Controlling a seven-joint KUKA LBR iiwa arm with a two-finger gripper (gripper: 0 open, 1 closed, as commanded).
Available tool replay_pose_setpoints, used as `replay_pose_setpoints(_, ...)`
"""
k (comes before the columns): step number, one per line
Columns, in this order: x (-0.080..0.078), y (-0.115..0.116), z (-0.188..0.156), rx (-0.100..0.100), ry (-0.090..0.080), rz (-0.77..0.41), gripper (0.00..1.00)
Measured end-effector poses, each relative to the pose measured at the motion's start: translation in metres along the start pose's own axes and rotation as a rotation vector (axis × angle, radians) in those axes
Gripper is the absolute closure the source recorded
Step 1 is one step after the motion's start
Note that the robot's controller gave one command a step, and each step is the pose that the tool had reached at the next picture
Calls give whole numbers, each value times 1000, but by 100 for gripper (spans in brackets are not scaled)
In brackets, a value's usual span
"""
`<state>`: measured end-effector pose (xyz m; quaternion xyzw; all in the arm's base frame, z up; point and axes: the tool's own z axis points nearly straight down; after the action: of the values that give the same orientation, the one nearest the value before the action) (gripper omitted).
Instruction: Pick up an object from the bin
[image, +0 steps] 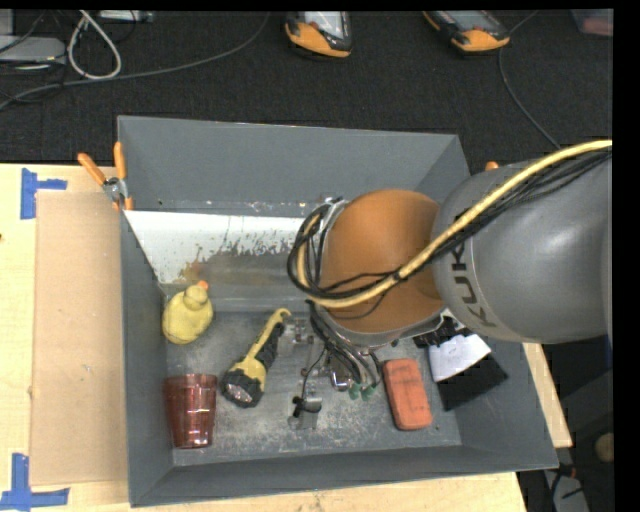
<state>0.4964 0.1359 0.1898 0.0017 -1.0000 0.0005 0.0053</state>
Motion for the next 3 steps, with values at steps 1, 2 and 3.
replay_pose_setpoints(1,-2,-1,-4,-1,-9,5,0)
replay_pose_setpoints(2,-45,19,58,-2,-14,-122,0)
replay_pose_setpoints(3,-90,54,48,0,-13,-394,0)
